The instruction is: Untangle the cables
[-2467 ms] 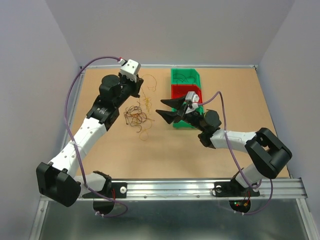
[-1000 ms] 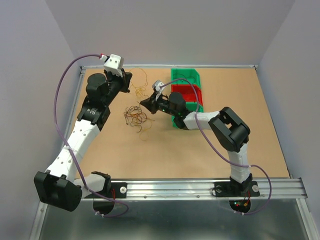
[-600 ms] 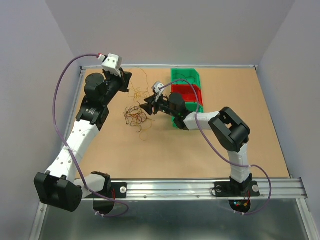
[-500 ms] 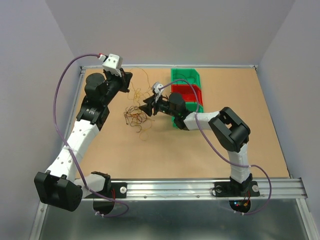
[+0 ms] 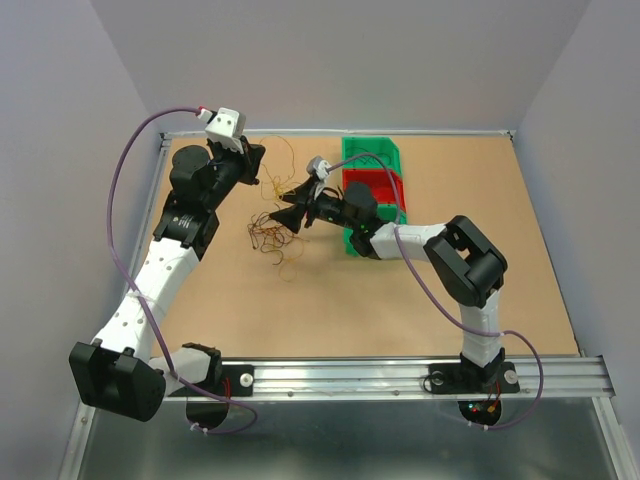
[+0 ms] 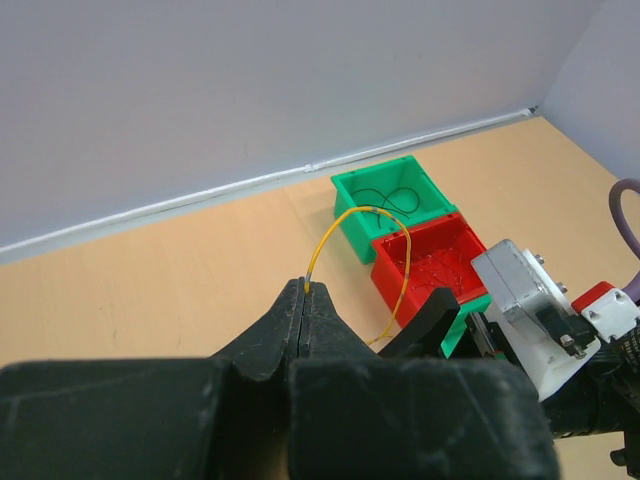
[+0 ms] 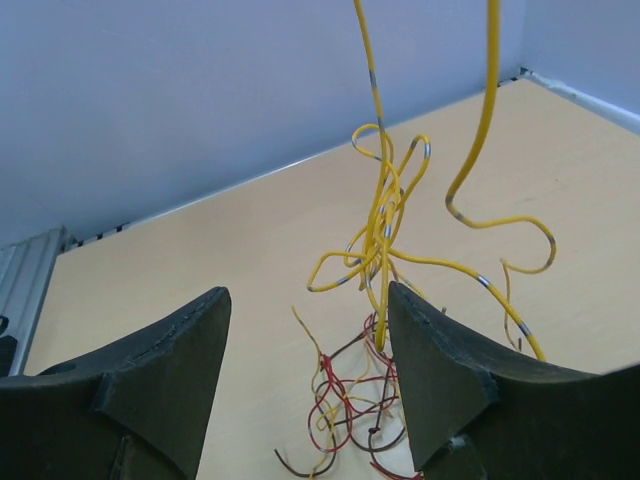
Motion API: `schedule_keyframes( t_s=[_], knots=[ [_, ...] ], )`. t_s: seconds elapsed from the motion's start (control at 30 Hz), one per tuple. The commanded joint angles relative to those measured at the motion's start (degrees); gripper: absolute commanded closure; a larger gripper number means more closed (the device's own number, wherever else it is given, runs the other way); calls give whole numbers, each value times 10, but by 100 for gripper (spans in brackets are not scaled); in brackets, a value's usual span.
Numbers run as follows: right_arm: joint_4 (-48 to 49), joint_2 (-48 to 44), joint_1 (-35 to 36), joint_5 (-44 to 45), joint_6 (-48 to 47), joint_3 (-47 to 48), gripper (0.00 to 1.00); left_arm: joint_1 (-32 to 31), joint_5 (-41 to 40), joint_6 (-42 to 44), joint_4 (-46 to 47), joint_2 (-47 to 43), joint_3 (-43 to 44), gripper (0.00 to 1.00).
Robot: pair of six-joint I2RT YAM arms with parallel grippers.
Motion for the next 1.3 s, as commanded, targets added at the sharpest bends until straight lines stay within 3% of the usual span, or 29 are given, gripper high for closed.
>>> schedule_keyframes(
  t_s=[0.0,0.13,0.27,0.4,0.57,0.7,0.9,1.0,1.27],
  knots=[
    [64,-23,1,19,40,3,31,3,11,2,32,-7,14,100],
    [96,-21,-1,76,66,-5,35,3,14,1,32,-11,13,100],
    [179,-16,-1,127,100,-32,53,2,12,2,34,-11,11,100],
    [199,-3,-1,129,117,-23,86,3,19,3,31,-6,13,100],
    [208,-6,-1,155,112,-36,99,3,3,4,31,-10,12,100],
    [209,-30,-7,199,100,-63,100,11,-23,-5,34,-3,13,100],
    [214,-64,-59,255,152,-133,99,76,-22,-41,75,2,-6,100],
    [240,-90,-120,242,218,-186,99,114,-19,-54,104,14,-17,100],
    [259,-190,-260,232,250,-314,99,198,-8,-81,149,78,-14,100]
  ],
)
